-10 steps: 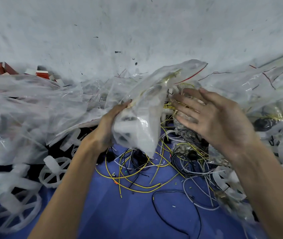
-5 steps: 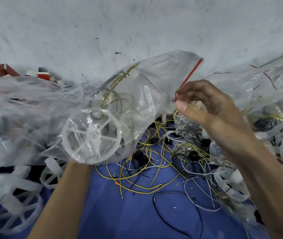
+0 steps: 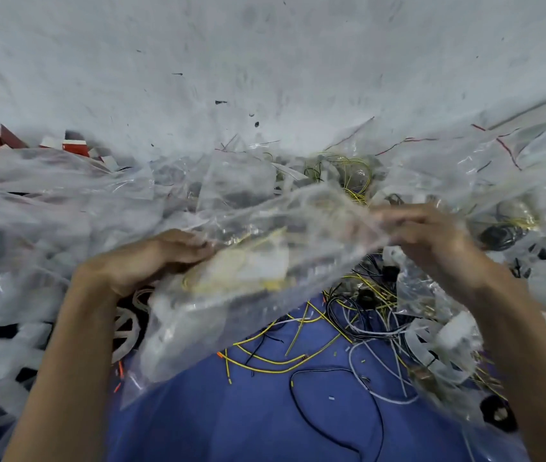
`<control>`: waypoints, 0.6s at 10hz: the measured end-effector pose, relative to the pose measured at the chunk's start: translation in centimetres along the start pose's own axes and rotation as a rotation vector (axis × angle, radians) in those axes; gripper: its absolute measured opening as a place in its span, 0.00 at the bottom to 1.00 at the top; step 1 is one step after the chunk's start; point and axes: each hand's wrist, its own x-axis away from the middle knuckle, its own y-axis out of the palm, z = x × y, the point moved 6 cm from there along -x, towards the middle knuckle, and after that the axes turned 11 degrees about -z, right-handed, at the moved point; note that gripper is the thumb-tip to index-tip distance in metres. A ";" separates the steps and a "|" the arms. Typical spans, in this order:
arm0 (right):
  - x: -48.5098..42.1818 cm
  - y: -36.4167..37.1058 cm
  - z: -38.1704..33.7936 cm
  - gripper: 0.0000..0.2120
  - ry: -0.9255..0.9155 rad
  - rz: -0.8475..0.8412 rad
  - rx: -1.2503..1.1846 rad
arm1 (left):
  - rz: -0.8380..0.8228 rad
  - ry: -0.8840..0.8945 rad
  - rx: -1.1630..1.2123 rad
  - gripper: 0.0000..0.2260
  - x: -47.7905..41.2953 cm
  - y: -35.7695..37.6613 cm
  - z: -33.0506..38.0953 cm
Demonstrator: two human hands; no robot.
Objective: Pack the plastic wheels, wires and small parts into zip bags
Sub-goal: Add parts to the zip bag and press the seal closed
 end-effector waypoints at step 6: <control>0.0 6.5 9.6 0.07 0.595 -0.552 0.299 | -0.233 0.008 -0.284 0.23 -4.0 4.4 1.9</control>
